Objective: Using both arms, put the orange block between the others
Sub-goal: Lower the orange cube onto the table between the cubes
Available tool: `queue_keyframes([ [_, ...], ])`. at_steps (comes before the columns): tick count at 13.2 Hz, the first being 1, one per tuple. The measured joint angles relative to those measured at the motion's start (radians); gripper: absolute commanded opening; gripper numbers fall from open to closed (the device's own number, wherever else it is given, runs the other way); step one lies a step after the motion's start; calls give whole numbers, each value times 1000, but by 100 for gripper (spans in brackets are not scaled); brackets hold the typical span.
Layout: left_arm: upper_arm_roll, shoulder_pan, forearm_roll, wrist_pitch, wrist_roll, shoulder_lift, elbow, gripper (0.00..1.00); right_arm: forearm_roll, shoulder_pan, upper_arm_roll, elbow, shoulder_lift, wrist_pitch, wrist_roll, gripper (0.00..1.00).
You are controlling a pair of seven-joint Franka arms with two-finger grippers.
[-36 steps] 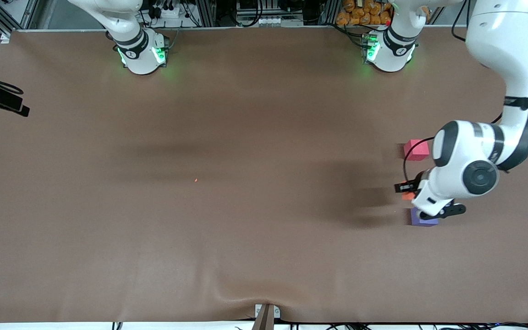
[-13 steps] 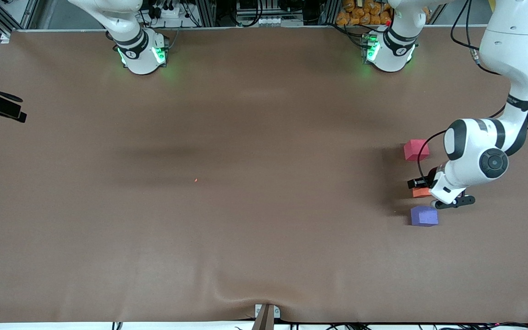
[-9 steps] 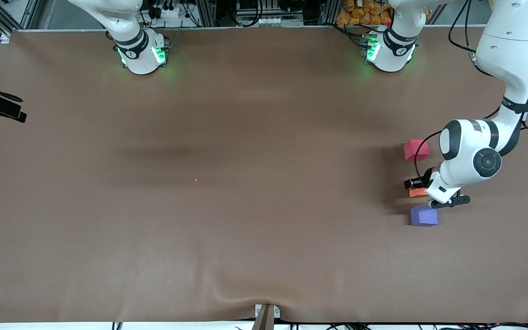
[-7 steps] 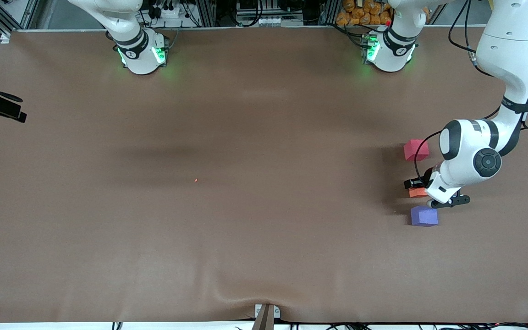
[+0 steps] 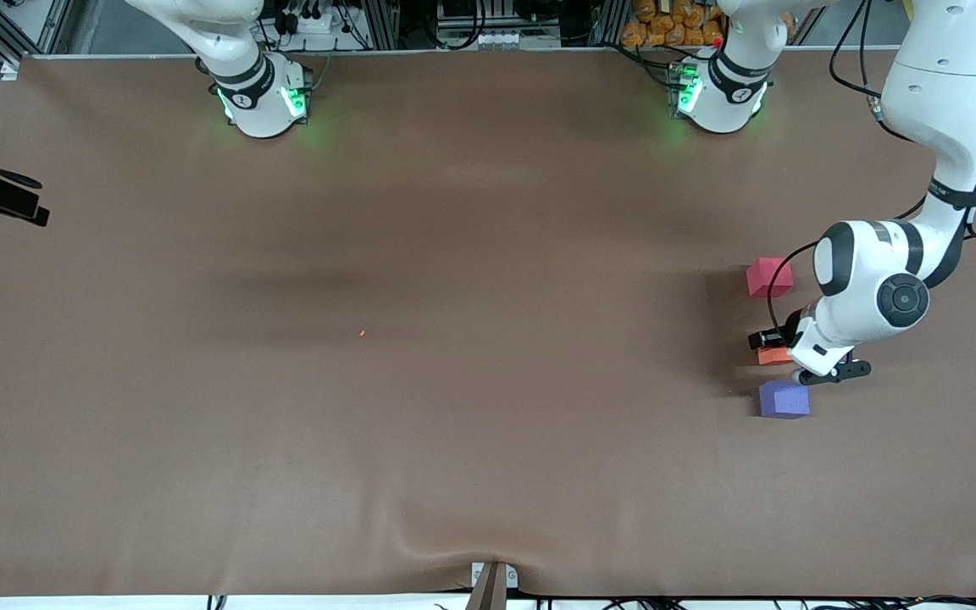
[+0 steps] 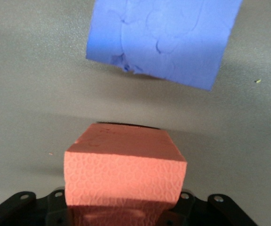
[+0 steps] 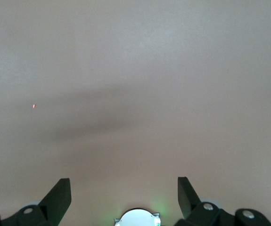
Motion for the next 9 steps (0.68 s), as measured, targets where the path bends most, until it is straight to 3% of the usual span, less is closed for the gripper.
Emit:
queue_keyframes([
  [2,0,0,0,0,0,0,-2,0,0,0,0,0,0,0,0,100],
  [3,0,0,0,0,0,0,-2,19,0,0,0,0,0,0,0,100],
  [4,0,0,0,0,0,0,-3,73,0,0,0,0,0,0,0,100],
  [5,0,0,0,0,0,1,-4,100,0,0,0,0,0,0,0,100],
  [9,0,-1,0,4,0,4,-5,100,0,0,1,0,0,0,0,100],
])
